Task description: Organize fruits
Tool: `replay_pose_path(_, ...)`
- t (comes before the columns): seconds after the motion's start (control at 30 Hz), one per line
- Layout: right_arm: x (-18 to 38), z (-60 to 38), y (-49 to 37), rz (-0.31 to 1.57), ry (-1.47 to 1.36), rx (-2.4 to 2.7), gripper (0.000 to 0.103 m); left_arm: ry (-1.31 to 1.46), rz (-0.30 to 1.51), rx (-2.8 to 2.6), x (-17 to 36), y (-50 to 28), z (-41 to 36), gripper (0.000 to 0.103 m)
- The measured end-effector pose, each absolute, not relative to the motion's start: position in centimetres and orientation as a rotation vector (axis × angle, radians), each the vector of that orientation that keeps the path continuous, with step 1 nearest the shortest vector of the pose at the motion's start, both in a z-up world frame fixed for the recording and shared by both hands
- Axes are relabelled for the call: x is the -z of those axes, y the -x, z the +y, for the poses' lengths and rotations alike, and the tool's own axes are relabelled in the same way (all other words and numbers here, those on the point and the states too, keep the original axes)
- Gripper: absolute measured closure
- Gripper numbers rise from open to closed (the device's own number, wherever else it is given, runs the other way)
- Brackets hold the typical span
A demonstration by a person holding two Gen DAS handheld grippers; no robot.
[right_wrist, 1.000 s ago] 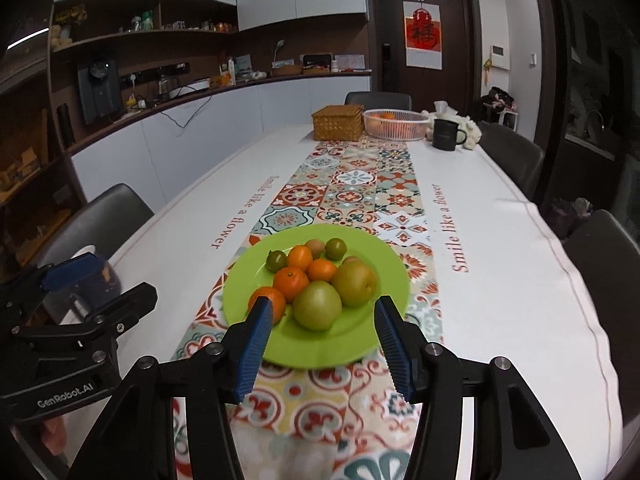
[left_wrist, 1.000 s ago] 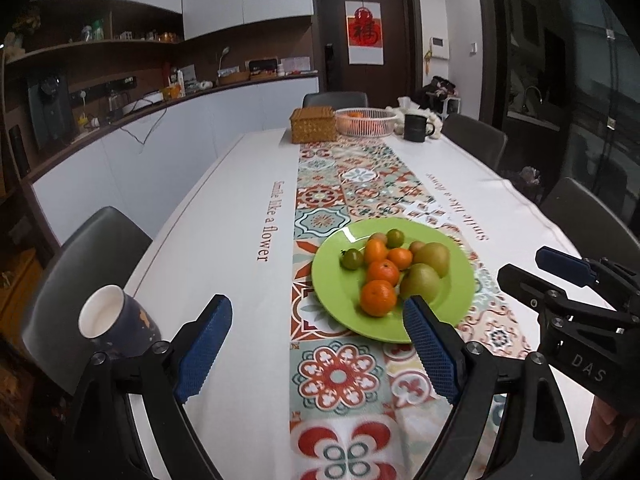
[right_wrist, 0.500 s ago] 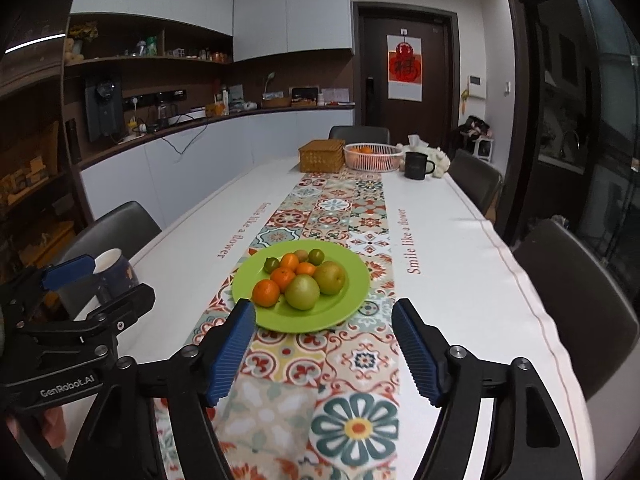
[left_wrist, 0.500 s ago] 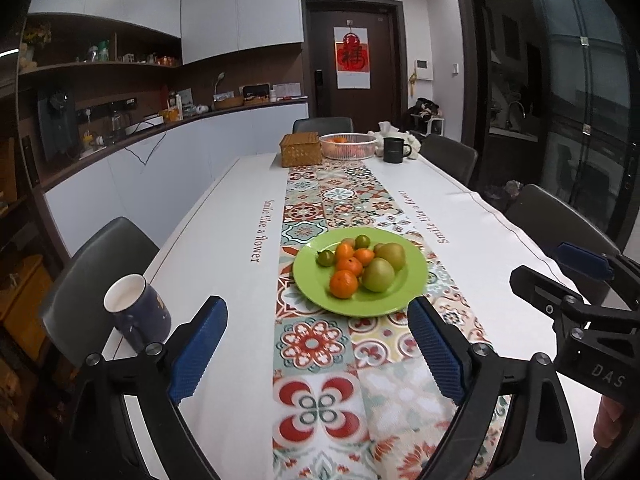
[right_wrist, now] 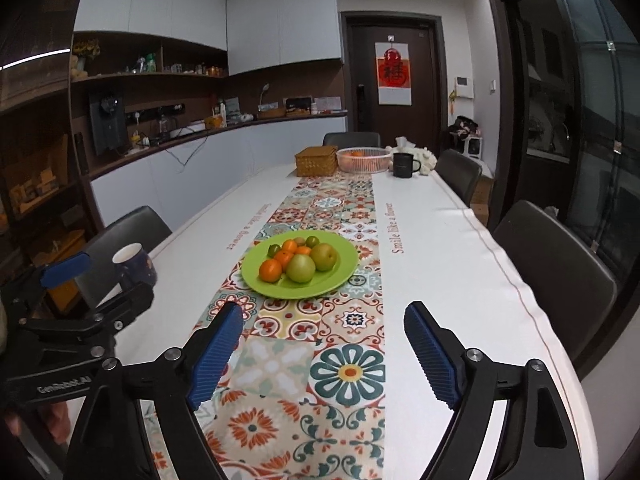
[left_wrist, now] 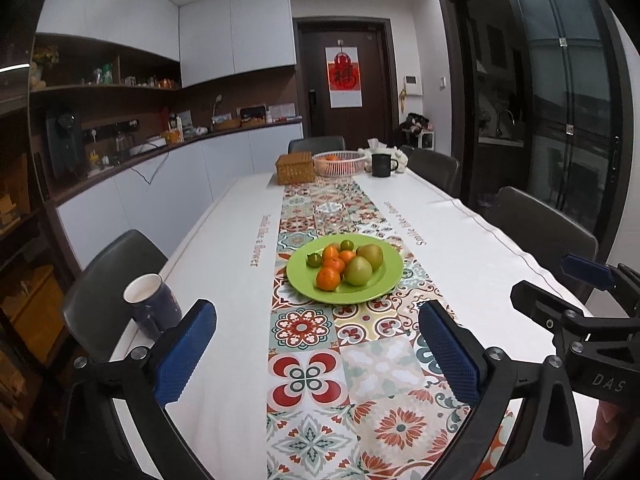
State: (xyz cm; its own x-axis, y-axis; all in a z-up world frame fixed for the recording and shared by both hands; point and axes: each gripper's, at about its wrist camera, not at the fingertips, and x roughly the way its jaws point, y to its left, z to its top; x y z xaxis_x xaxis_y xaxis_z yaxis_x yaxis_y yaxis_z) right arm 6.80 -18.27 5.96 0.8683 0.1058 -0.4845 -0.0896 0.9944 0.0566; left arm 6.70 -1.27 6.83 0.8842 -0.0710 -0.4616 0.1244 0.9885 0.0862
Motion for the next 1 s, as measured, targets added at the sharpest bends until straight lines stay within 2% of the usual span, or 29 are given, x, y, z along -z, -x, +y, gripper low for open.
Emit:
replay_pose_path(0.33, -6.4, -18.4, -3.1, 0.458, -0.006, -0.034, 0.012, -0.119, 0.482, 0.100, -6.2, -4.1, -1.1, 0.000)
replay_pose_path(1.0, -4.5, -18.7, -1.9, 0.512, -0.033, -0.025, 0.011, -0.116, 0.510, 0.108, -4.9, -2.9, -1.2, 0.000)
